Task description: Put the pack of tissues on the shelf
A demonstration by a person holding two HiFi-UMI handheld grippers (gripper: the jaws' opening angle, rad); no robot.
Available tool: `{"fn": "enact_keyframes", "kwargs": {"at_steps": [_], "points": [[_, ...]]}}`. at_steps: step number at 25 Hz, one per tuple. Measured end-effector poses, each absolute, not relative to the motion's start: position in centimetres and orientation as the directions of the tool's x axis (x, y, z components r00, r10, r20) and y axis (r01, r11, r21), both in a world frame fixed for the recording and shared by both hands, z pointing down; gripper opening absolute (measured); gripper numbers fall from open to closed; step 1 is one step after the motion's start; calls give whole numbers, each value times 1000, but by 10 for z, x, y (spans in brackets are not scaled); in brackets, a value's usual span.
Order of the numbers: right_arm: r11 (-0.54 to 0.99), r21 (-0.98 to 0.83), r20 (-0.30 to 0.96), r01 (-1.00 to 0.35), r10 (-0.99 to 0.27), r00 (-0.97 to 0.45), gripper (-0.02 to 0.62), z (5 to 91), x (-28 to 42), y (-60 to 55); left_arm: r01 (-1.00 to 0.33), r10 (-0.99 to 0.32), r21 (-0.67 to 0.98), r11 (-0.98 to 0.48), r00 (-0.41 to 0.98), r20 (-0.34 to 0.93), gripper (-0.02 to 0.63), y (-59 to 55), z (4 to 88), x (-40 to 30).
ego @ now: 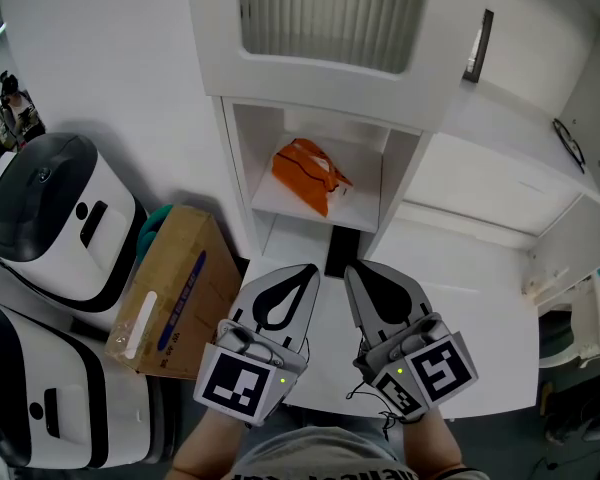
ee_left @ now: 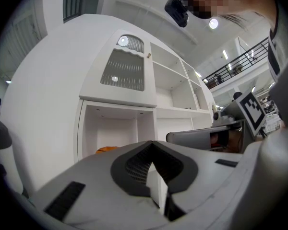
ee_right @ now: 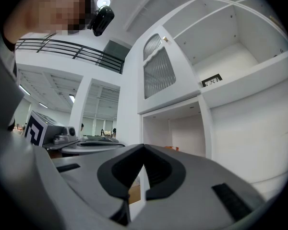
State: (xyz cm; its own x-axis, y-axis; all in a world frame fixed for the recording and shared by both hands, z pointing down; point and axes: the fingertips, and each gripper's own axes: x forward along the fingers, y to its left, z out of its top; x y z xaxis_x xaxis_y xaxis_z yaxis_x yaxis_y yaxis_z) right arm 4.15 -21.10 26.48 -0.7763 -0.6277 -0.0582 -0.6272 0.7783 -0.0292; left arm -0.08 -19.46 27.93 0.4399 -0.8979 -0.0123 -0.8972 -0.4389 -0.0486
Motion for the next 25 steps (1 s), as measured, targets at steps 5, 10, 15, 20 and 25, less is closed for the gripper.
{"fn": "enact_keyframes", "kwargs": {"at_steps": [5,10,15,20,25], "points": [[788,-27,-61,-615,-615,-786,-8,265,44,-205,-901,-901,-50,-432,433,-15,40,-190,278,4],[796,-22,-65,-604,-604,-794,-8,264,46,-202,-904,-905,-57,-423,425,-18,40,-188,277,7],[804,-18,-63,-595,-594,-802,-8,264,44,-201,-908,-909,-59,-414,416,-23,40,-186,274,7],[812,-13,-65,-584,-583,-810,-8,263,37,-200,-913,-914,-60,-402,404,-27,40,-186,273,2],[815,-13,-56,-579,-579,-814,-8,266,32,-202,-915,-916,-61,-399,401,-22,40,-187,274,-2]]}}
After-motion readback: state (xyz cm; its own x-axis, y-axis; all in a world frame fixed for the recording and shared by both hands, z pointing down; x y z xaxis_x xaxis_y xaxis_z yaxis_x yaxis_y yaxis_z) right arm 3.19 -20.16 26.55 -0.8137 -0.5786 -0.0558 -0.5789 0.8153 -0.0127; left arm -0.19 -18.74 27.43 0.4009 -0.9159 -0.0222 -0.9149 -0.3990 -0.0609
